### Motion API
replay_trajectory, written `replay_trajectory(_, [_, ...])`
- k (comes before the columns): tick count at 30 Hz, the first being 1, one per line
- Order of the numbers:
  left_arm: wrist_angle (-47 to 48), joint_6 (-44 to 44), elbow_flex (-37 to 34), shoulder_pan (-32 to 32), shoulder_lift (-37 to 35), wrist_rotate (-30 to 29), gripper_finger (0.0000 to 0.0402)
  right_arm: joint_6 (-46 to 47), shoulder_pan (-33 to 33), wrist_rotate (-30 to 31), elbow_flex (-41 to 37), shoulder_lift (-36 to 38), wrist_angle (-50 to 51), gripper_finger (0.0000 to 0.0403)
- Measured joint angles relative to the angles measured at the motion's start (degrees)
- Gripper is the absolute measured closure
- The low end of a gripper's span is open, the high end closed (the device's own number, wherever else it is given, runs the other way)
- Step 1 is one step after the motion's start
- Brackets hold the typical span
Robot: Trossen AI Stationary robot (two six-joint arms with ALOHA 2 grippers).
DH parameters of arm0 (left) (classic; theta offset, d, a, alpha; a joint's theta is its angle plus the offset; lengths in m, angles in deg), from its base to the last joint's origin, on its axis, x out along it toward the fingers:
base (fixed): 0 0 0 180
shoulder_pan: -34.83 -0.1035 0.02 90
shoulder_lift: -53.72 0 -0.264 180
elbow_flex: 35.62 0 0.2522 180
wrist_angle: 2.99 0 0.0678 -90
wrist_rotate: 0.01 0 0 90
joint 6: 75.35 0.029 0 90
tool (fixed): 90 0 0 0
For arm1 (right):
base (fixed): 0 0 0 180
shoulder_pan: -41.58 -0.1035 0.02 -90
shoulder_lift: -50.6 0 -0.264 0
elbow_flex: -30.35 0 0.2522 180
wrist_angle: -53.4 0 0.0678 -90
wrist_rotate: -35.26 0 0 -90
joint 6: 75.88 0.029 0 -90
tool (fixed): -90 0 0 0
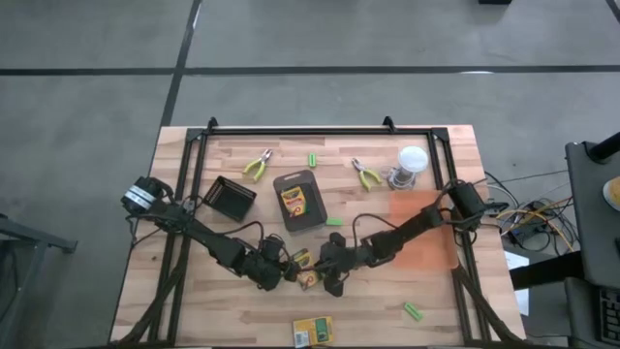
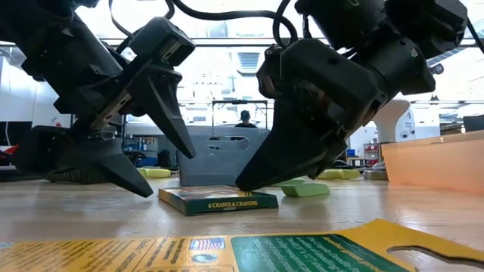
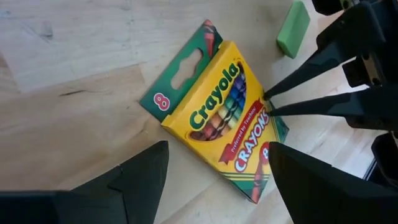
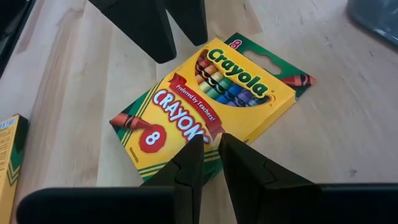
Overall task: Pick & Place School Supplies
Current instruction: Put the left yellow crayon box into the black transparent bin
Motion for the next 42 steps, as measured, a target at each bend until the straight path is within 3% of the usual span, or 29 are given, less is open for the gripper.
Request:
replay_trajectory(12, [0.4,0.3,0.0,0.0,0.0,0.3,0.0119,3.1,0.1,-0.4,-0.2,3.4,5.6,0.0346])
replay_trajectory(22, [0.4,0.3,0.0,-0.1,0.0,-3.5,0.0119,3.1,0.0,-0.4,-0.2,3.4,5.8,0.0346])
replay_trajectory(42, [-0.5,1.0,0.0,0.0,0.0,-3.0,0.0119,3.0,0.0,-0.3,-0.2,3.4,5.9,0.0346])
